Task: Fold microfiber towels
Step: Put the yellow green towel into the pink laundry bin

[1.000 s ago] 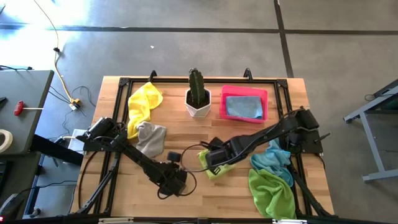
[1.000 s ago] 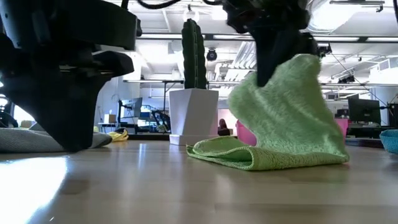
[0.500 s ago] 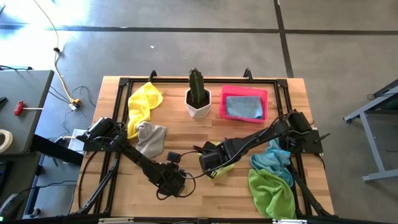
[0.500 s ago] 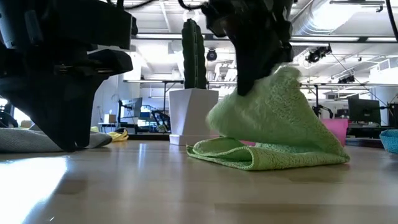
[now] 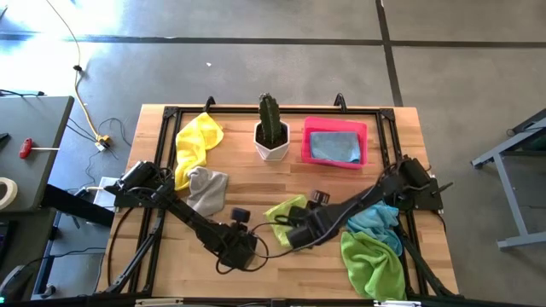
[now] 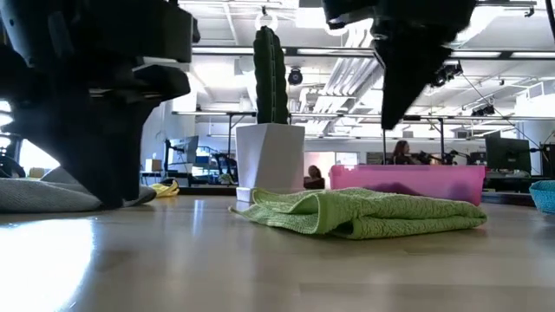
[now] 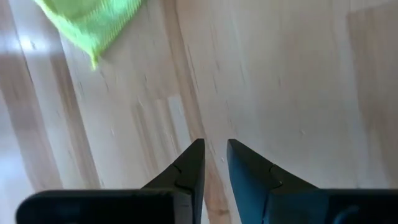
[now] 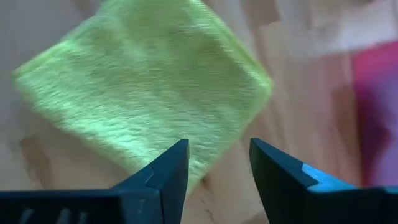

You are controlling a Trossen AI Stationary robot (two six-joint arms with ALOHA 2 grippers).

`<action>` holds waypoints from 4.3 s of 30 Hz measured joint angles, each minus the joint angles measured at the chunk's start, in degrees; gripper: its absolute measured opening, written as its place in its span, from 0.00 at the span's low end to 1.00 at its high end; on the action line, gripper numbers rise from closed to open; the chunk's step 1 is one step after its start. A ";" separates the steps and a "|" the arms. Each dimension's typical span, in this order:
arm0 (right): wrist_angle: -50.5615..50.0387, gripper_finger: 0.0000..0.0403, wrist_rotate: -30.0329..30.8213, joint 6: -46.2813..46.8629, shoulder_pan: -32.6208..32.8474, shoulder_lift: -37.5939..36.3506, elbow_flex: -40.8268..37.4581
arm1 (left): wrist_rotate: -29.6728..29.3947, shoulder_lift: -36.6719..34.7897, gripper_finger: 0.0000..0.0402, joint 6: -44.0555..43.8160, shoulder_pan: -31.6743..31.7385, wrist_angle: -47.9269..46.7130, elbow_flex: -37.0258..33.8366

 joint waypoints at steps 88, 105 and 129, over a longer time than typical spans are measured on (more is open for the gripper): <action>48.83 0.21 -0.65 -19.49 2.93 5.32 -21.48 | 3.53 0.00 0.15 -2.49 3.10 10.40 0.00; 33.78 0.01 -3.48 -14.26 -1.91 -7.27 -21.75 | 3.51 -0.02 0.15 -3.56 -0.53 9.98 0.04; -2.51 0.00 11.51 -32.30 -25.77 -14.28 -21.67 | 0.51 -0.04 0.15 -4.46 -1.61 6.35 0.04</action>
